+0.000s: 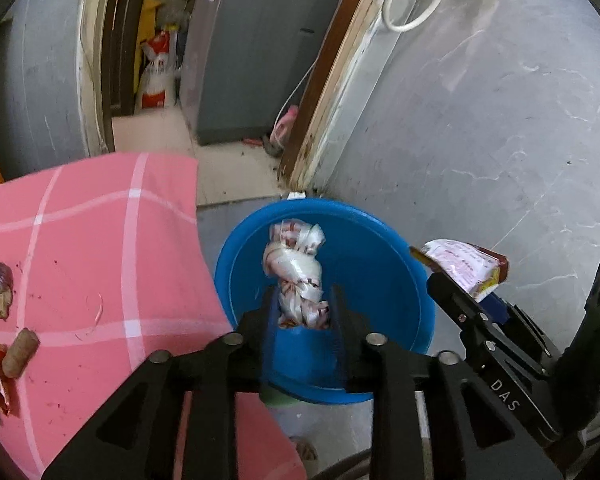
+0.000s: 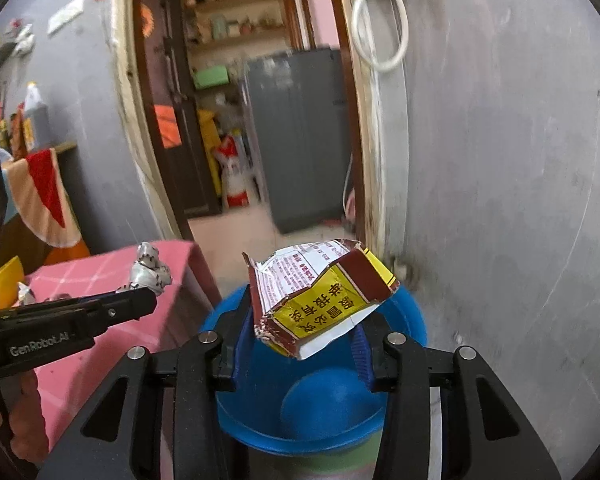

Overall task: Collect trash
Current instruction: 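Carry both held wrappers over the blue bucket with both tools, then open the right tool to drop the packet while the left tool releases the foil into the bucket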

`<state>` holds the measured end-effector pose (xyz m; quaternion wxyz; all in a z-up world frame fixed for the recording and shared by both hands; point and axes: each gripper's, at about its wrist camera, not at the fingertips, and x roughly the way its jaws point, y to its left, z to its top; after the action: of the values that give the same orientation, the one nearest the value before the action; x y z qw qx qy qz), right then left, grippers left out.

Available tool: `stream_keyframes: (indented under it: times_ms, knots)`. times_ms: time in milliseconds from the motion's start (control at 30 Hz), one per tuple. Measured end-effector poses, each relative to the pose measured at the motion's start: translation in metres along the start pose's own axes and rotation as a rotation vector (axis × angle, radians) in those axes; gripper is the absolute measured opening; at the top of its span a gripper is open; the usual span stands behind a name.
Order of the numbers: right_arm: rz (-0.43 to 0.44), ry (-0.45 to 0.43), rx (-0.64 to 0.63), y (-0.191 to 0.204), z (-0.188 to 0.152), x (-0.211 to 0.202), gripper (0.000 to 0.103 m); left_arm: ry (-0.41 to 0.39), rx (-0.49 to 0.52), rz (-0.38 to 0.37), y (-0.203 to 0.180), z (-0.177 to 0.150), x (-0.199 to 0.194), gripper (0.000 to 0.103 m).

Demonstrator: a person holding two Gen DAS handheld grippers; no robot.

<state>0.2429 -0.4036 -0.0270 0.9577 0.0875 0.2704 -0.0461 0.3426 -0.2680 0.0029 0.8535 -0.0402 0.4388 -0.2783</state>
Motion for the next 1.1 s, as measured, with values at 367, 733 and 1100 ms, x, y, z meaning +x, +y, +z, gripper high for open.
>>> stream_keyframes:
  times_ms: [367, 733, 1100]
  knots:
    - [0.011, 0.032, 0.049, -0.007, 0.001, 0.008, 0.052, -0.073, -0.017, 0.009, 0.016, -0.008, -0.022, 0.048]
    - [0.032, -0.180, 0.017, 0.016, 0.024, -0.038, 0.085, -0.400, 0.006, 0.091, 0.031, -0.022, -0.118, 0.100]
    - [0.099, -0.379, -0.046, 0.060, 0.036, -0.091, 0.103, -0.624, 0.056, 0.261, 0.053, -0.060, -0.198, 0.101]
